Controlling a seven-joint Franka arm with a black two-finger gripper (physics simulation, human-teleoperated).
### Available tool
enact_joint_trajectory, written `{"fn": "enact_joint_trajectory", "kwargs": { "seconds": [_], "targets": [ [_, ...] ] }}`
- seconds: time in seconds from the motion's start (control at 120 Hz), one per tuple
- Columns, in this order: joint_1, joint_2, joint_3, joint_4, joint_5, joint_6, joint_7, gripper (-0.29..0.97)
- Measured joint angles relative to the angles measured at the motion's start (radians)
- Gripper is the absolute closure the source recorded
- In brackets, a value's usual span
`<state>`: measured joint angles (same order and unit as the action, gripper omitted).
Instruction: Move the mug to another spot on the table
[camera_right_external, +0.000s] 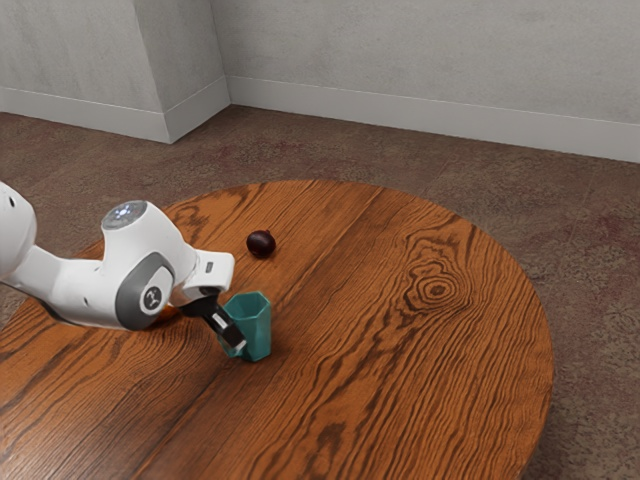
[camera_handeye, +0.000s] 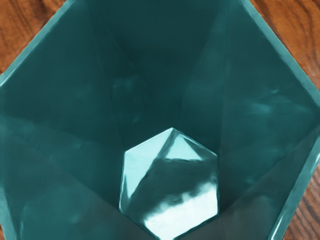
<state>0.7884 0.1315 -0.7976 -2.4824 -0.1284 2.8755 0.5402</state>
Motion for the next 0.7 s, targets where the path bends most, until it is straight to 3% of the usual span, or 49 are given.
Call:
{"fn": "enact_joint_trajectory", "kwargs": {
  "seconds": [0.258, 0.567, 0.7],
  "targets": [
    [0.002, -0.045, -0.002, -0.001, 0.005, -0.001, 0.005, 0.08],
    [-0.006, -0.199, -0.016, 0.035, 0.004, -0.005, 0.007, 0.02],
    [-0.045, -0.229, -0.018, 0.126, 0.004, -0.080, 0.007, 0.01]
  ]
}}
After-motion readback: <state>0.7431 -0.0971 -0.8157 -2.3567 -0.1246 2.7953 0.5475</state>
